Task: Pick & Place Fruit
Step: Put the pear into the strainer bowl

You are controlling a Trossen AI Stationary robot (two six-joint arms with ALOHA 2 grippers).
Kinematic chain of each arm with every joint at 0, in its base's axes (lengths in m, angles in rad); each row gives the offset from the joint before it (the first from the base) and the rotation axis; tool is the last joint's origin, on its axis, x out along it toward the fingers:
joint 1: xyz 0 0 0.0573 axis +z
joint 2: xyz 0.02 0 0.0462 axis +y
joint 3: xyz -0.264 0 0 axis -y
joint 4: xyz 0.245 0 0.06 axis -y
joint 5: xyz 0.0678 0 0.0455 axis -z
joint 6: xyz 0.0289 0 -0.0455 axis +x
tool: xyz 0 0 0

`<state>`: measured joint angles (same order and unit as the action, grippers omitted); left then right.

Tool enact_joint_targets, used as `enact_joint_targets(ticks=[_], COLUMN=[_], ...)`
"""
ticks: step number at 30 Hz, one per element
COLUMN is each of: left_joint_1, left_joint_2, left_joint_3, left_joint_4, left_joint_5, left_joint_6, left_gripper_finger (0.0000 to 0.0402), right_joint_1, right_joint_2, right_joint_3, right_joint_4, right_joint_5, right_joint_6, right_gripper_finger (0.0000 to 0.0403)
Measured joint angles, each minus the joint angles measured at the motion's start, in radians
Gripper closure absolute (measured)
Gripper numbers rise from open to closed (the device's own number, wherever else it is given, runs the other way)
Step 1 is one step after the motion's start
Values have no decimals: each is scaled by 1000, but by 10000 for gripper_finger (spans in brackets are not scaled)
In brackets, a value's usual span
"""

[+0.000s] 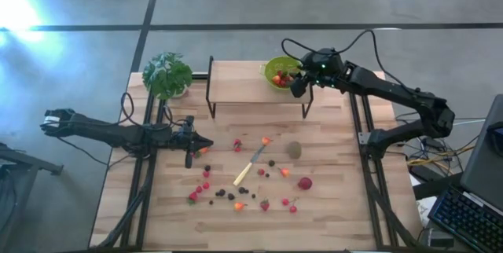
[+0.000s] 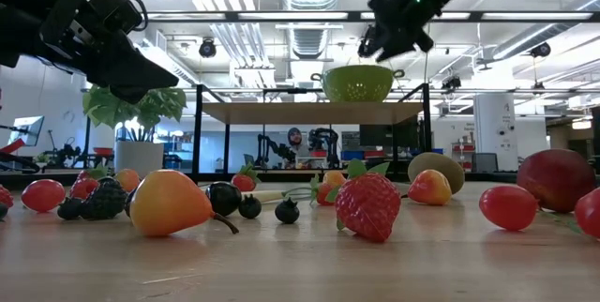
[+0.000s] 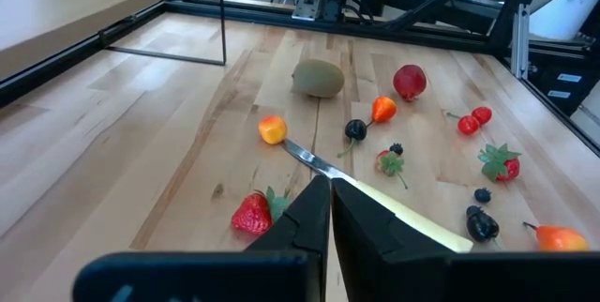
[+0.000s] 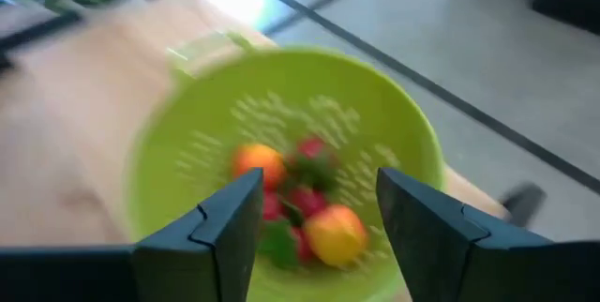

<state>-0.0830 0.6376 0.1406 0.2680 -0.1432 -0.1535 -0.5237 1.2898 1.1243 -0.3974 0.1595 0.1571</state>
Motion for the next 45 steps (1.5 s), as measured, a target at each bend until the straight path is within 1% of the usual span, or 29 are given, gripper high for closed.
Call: enact_joint_targets(ticks=[4,10,13,18,25,30,36,40,45], left_joint_1=[0,0,0,0,0,0,0,0,0], left_joint_2=[0,0,0,0,0,0,0,0,0], left_joint_3=[0,0,0,0,0,0,0,0,0], left_joint_4=[0,0,0,0,0,0,0,0,0], left_joint_5=[0,0,0,0,0,0,0,0,0], left_joint_6=[0,0,0,0,0,0,0,0,0], left_gripper_finger=[381,381,381,381,381,381,381,381,381], right_joint_1=[46,165,245,394,612,760,900,955,986], right_joint_2=[-13,-14,-14,-14,-14,-11,-10,-10,-10], right_joint_3=[59,145,160,162,151,125,65,8,-92], right_joint_4=[-37,-175,-207,-207,-236,-237,-237,-230,-167], right_joint_5=[-54,-55,-55,-50,13,60,159,182,184], right_joint_6=[-1,-12,-10,-10,40,109,195,259,309], right_gripper_finger=[195,213,223,236,243,236,223,214,202])
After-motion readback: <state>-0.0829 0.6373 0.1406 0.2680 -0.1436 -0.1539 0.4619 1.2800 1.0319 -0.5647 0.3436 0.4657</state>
